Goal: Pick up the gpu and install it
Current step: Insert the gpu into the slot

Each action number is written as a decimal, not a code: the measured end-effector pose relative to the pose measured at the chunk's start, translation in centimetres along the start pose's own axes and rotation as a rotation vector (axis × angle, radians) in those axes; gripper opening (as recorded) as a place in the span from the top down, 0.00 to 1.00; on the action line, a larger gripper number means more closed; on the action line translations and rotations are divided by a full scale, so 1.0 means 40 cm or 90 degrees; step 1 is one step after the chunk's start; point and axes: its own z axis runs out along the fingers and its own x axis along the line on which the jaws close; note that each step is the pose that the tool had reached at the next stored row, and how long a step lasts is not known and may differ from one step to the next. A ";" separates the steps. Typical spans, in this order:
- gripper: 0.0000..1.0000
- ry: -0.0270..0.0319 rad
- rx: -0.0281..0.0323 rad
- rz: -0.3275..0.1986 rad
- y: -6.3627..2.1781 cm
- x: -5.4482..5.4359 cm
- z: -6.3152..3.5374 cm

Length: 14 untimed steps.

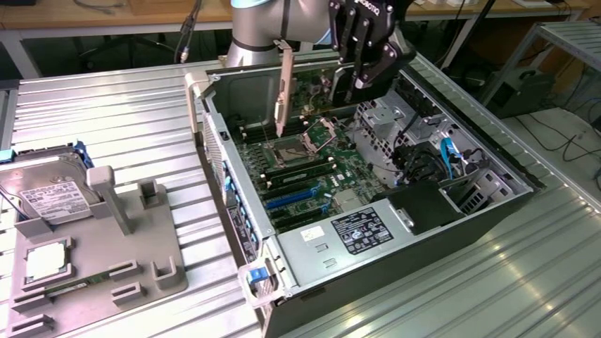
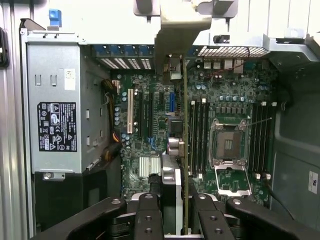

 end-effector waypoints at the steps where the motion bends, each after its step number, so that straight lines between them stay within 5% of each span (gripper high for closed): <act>1: 0.72 0.0000 0.0000 0.000 0.000 -0.001 0.001; 6: 0.72 -0.0012 0.0001 0.000 0.000 -0.020 0.007; 9: 0.72 -0.0114 0.0003 0.001 0.000 -0.022 0.009; 11: 0.72 -0.0222 0.0006 0.001 0.000 -0.022 0.010; 14: 0.72 -0.0239 0.0006 0.001 0.000 -0.022 0.011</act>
